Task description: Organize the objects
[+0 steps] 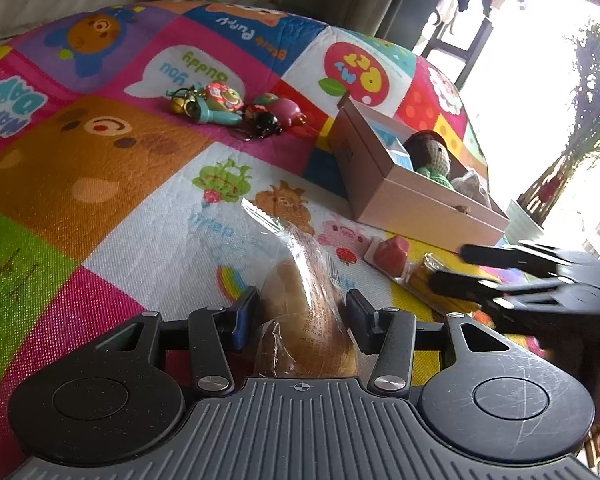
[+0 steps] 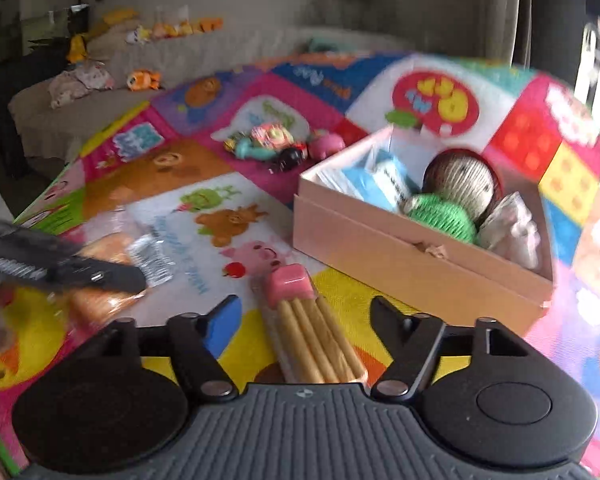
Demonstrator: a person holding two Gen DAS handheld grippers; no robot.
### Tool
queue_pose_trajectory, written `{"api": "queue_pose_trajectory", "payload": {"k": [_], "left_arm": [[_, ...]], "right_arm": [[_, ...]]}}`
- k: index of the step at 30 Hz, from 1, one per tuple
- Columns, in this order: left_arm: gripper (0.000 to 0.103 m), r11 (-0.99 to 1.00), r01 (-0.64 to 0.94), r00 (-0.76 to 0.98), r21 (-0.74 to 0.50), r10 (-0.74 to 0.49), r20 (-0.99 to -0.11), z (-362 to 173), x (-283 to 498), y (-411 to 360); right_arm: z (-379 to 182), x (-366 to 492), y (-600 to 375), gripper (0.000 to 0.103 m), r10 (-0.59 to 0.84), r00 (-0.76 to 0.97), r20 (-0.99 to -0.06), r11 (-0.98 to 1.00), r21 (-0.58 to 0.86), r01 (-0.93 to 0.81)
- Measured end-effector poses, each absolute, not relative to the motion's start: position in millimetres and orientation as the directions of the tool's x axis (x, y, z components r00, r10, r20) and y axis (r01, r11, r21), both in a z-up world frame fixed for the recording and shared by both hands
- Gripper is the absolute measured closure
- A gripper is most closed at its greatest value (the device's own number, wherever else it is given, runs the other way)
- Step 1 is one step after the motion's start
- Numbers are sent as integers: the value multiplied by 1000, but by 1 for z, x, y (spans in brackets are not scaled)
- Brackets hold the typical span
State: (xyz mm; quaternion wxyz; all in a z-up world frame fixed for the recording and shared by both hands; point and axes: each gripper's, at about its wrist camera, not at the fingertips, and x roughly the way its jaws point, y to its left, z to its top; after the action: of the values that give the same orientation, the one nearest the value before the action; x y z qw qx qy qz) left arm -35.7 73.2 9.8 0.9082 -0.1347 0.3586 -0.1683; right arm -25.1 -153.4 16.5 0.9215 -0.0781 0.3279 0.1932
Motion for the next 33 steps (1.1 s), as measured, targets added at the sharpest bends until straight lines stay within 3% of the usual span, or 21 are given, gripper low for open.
{"api": "queue_pose_trajectory", "payload": {"k": [3, 6, 13, 19, 21, 23, 28, 33], "left_arm": [[51, 910, 211, 685, -357, -398, -610, 10, -37, 73], [51, 911, 213, 686, -353, -397, -609, 10, -40, 74], [54, 916, 210, 698, -343, -386, -604, 18, -41, 69], [55, 887, 328, 717, -326, -458, -526, 68, -14, 48], [55, 868, 443, 718, -225, -494, -491, 96, 11, 23], [54, 835, 548, 729, -51, -506, -462, 121, 41, -9], [53, 684, 688, 703, 242, -546, -455, 148, 122, -83], [51, 505, 730, 682, 461, -483, -550, 116, 187, -146]], "right_arm": [[3, -8, -150, 60, 304, 659, -688, 912, 10, -411], [3, -19, -152, 71, 300, 655, -693, 912, 9, -409], [24, -66, -191, 71, 302, 708, -639, 941, 82, -328], [49, -85, -231, 71, 293, 791, -538, 956, 144, -256], [56, -86, -239, 71, 289, 813, -505, 957, 145, -250], [60, -85, -246, 71, 278, 829, -485, 960, 145, -238], [59, -77, -267, 71, 236, 857, -458, 970, 167, -178], [52, -64, -279, 71, 181, 861, -476, 983, 121, -139]]}}
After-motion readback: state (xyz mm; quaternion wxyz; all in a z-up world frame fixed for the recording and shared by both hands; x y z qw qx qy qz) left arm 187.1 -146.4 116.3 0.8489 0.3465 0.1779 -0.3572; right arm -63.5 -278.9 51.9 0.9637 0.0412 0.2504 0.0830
